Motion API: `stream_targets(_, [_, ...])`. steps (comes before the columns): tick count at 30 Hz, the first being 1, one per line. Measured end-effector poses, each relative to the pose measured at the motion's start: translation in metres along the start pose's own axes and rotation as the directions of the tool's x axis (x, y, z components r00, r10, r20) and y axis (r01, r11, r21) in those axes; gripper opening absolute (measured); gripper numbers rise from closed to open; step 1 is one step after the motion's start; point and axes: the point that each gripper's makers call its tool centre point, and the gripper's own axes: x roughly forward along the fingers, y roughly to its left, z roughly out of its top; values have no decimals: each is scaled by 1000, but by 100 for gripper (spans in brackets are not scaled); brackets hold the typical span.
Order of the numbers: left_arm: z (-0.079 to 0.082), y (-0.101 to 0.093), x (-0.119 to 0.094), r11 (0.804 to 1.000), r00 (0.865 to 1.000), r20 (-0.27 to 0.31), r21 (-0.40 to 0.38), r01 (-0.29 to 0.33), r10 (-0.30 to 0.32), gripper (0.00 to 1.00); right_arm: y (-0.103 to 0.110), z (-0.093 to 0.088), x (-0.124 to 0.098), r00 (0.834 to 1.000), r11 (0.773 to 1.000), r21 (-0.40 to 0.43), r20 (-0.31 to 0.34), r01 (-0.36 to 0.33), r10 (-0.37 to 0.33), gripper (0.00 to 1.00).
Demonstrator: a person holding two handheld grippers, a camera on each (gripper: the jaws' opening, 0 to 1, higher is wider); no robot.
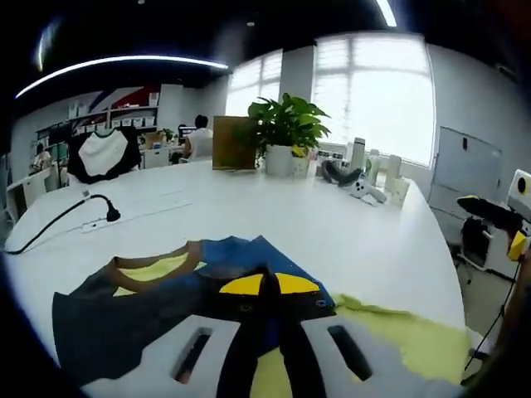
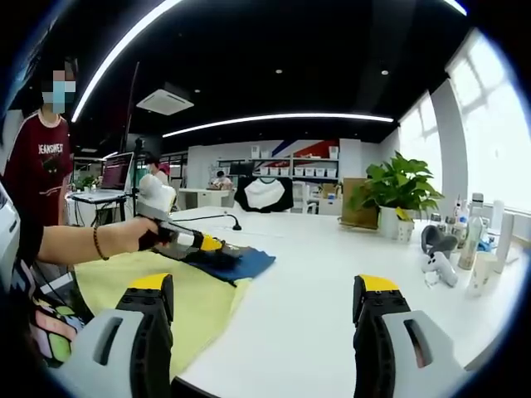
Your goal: Fold the garment on the visible template until the final outline fits inside the template.
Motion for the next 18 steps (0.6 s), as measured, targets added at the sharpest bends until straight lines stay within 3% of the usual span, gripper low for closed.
stream_targets(3, [14,-5,2,996,999,21,76,39,-41,3,-1,0,0,1000,1000,1,2,2,-2,92])
stream_targets(6, [14,-6,6,974,999,-23,223,42,-38,3,-1,0,-1,1000,1000,1,1,3,-3,92])
stream_targets(10, [13,-16,11,964,992,-51,235,121,-112,3,-4,1,-1,1000,1000,3,5,9,-9,92])
stream_targets(11, [11,-18,12,957,990,-63,255,140,-128,3,-4,1,-1,1000,1000,4,6,10,-10,92])
stream_targets(14, [-1,-26,16,899,977,-134,387,204,-164,3,-6,-1,-1,1000,1000,5,0,13,-13,92])
stream_targets(18, [-15,-34,22,868,962,-179,421,265,-207,3,-8,1,-2,1000,1000,6,5,19,-19,92])
